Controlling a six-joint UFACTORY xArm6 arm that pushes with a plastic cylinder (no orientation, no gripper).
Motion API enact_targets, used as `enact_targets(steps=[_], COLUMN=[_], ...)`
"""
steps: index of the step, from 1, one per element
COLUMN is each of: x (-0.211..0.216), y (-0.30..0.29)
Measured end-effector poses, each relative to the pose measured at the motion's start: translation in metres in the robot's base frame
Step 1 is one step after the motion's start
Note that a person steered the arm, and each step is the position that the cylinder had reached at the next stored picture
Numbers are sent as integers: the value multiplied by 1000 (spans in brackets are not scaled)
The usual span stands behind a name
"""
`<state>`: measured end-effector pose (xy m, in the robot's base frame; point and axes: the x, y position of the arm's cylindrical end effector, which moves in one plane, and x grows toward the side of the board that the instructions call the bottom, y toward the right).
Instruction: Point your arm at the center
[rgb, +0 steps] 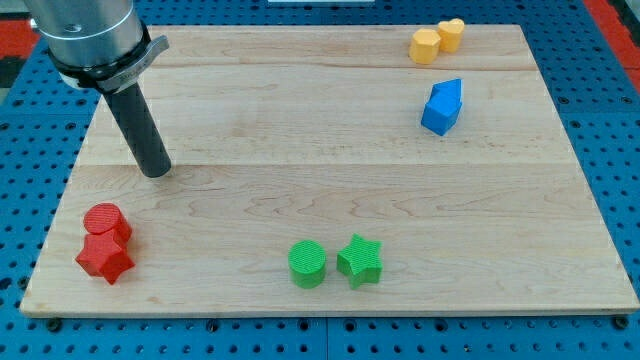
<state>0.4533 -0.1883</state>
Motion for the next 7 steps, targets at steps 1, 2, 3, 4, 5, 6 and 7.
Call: enact_targets(steps=[1, 2, 3, 4, 5, 6, 7], x=[-3, -10, -18, -18, -17, -17, -15], y=[-1, -5, -6, -12, -22, -16, -6])
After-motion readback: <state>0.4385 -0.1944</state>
